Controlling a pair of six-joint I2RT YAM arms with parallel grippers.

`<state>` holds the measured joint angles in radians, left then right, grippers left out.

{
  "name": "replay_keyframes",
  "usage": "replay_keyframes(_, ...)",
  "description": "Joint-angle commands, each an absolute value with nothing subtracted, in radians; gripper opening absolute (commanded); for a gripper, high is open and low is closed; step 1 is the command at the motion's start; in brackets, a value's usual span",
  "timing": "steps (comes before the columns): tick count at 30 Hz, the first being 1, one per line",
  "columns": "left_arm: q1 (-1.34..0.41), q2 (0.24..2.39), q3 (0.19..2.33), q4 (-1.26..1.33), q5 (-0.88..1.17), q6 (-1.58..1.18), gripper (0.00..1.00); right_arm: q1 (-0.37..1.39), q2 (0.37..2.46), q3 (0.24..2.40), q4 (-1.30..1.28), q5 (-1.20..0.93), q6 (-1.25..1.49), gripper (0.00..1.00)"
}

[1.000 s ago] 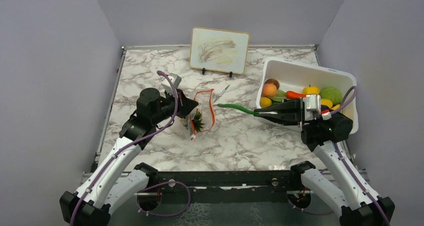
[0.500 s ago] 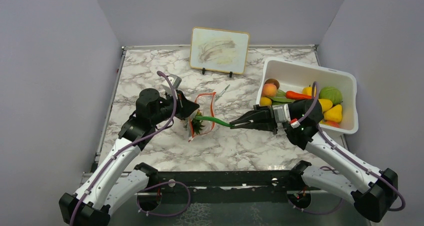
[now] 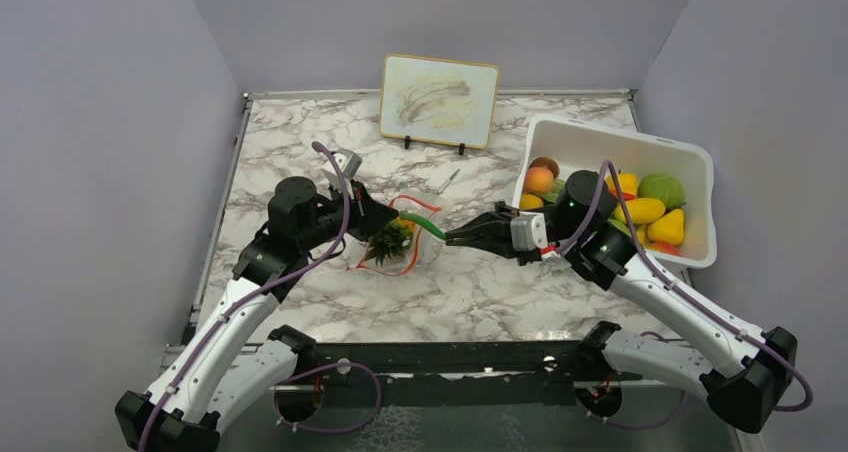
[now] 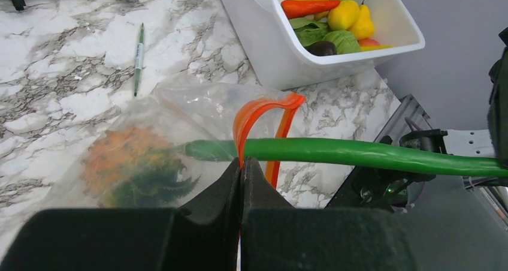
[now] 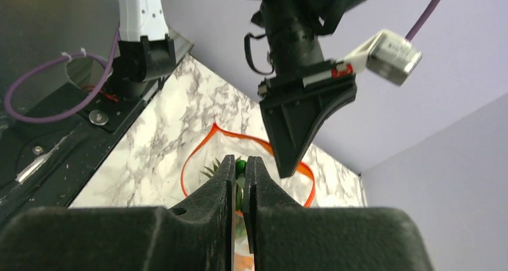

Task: Place the food in the zip-top bag and seal the zipper
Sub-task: Place the fake vegetable in the zipper food storage bag.

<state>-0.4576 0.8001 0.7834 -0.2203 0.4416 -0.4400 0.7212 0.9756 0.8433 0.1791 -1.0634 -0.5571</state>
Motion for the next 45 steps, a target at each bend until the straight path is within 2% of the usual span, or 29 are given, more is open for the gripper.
replay_keyframes(1, -0.455, 0.781, 0.833, -0.230, 0.452, -0.440, 0.00, 0.729, 0.962, 0.887, -0.036, -0.983, -0.689, 0.01)
replay_keyframes(8, -0.455, 0.787, 0.864, -0.254, 0.408, -0.458, 0.00, 0.729, 0.895, 0.891, -0.161, -0.868, -0.740, 0.01)
replay_keyframes(15, -0.454, 0.816, 0.887, -0.274, 0.479, -0.507, 0.00, 0.741, 0.910, 0.842, -0.070, -0.746, -0.755, 0.01)
replay_keyframes(37, -0.454, 0.811, 0.840, -0.186, 0.606, -0.661, 0.00, 1.040, 1.143, 0.907, -0.121, -0.240, -0.921, 0.01)
replay_keyframes(45, -0.454, 0.819, 0.844, -0.188, 0.636, -0.676, 0.00, 1.082, 1.195, 0.916, -0.174, -0.158, -0.947, 0.01)
